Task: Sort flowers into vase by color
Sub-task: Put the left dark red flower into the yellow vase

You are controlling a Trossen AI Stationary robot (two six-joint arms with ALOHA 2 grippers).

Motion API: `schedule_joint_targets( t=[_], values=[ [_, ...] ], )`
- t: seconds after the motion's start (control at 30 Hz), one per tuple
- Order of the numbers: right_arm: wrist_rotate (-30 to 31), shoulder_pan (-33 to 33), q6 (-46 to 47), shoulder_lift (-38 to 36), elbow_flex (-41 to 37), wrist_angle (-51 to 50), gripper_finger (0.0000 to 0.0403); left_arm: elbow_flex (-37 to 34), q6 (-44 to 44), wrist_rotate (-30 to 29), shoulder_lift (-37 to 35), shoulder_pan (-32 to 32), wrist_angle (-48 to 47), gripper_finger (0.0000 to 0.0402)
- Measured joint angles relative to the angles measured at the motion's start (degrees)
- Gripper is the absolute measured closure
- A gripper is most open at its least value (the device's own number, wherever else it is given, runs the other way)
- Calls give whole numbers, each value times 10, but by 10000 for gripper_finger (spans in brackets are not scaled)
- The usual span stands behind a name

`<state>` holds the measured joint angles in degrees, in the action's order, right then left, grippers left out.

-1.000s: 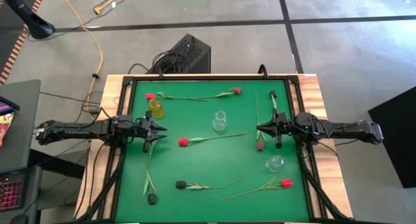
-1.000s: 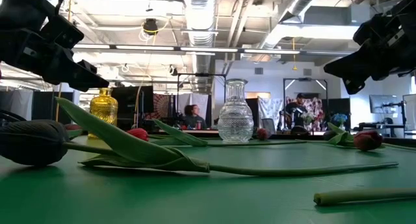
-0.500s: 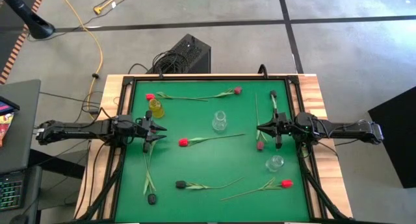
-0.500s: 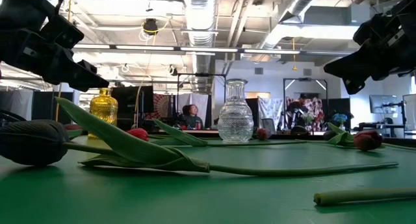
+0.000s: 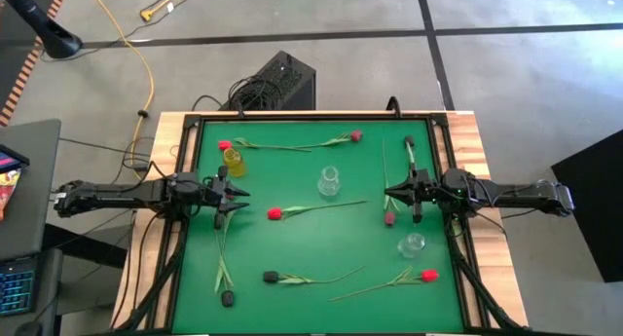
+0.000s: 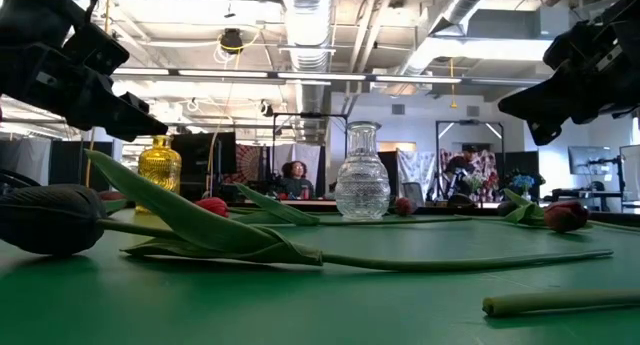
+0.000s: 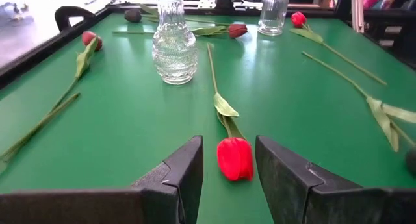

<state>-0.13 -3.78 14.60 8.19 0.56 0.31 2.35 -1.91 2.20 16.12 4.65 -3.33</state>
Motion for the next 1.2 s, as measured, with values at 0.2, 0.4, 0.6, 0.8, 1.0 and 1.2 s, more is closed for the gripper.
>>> schedule_joint_targets(
  t=[0.2, 0.4, 0.6, 0.8, 1.0, 1.2],
  values=[
    [0, 0, 0, 0, 0, 0, 353, 0, -126, -2, 0, 0, 5, 274],
    [1, -1, -3, 0, 0, 1, 353, 0, -207, -11, 0, 0, 37, 274],
    [1, -1, -53, 0, 0, 40, 353, 3, -195, 13, 5, 0, 153, 274],
    [1, -1, -37, 0, 0, 91, 353, 63, -178, -25, 81, -3, 152, 274],
    [21, -1, -59, -1, 15, 101, 353, 187, -226, -60, 196, -11, 4, 274],
    [31, -1, -61, 0, 28, 102, 353, 360, -388, -61, 298, -23, -287, 274]
  ],
)
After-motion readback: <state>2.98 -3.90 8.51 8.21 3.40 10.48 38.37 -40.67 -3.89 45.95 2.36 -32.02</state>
